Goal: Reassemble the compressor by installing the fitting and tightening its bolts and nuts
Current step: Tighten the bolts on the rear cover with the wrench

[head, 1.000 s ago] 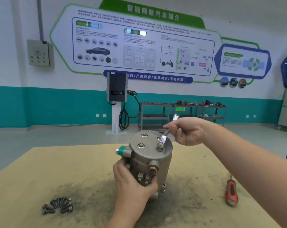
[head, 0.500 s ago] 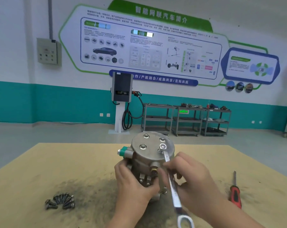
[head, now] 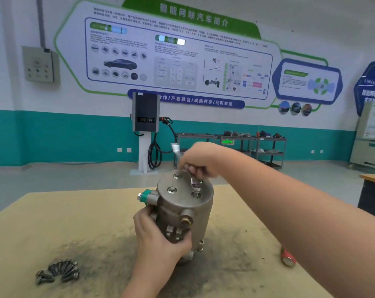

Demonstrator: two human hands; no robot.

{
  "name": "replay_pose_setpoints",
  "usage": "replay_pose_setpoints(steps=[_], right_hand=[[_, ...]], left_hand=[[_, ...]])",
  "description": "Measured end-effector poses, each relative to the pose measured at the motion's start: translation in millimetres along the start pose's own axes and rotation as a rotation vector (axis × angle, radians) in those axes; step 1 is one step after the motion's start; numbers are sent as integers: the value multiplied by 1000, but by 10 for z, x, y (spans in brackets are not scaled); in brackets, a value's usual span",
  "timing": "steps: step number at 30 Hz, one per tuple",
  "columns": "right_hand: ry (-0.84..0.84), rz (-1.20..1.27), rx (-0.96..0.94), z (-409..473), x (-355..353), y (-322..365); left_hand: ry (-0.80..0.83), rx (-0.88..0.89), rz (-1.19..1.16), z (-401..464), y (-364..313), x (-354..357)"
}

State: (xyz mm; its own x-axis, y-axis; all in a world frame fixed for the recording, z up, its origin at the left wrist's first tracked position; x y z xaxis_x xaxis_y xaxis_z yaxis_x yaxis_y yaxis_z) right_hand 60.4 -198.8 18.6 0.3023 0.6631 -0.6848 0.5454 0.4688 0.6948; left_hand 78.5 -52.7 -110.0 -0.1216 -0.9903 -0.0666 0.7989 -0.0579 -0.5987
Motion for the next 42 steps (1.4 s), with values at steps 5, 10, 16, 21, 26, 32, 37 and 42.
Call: replay_pose_setpoints(steps=[5, 10, 16, 21, 26, 32, 37, 42], right_hand=[[376, 1195, 169, -126, 67, -727], [50, 1574, -228, -426, 146, -1171], [-707, 655, -755, -1276, 130, -981], [-807, -342, -1014, -1531, 493, -42], [-459, -652, -694, -1148, 581, 401], [17, -303, -97, -280, 333, 334], [312, 577, 239, -33, 93, -293], [514, 1475, 79, -257, 235, -815]], left_hand=[[-33, -13, 47, 23, 55, -18], [-13, 55, 19, 33, 17, 4], [10, -50, -60, -14, 71, 5], [21, -221, -59, 33, 231, 69], [49, -97, -36, 24, 84, 46], [74, -107, -44, 34, 78, 94], [40, -70, -31, 25, 58, 8], [44, -75, -2, 22, 95, 29]])
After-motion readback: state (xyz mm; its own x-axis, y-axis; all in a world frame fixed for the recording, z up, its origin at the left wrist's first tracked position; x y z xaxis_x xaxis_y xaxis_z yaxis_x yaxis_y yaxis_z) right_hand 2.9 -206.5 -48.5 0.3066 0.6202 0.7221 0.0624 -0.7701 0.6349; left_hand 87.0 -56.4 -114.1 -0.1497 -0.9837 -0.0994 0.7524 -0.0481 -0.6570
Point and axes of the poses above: each hand's wrist, its own z-axis towards the middle knuckle, its own x-axis out of the palm, y = z × x, the point moved 10 cm from there along z, towards the middle knuckle, and after that the axes turned 11 degrees about x, right-handed, at the moved point
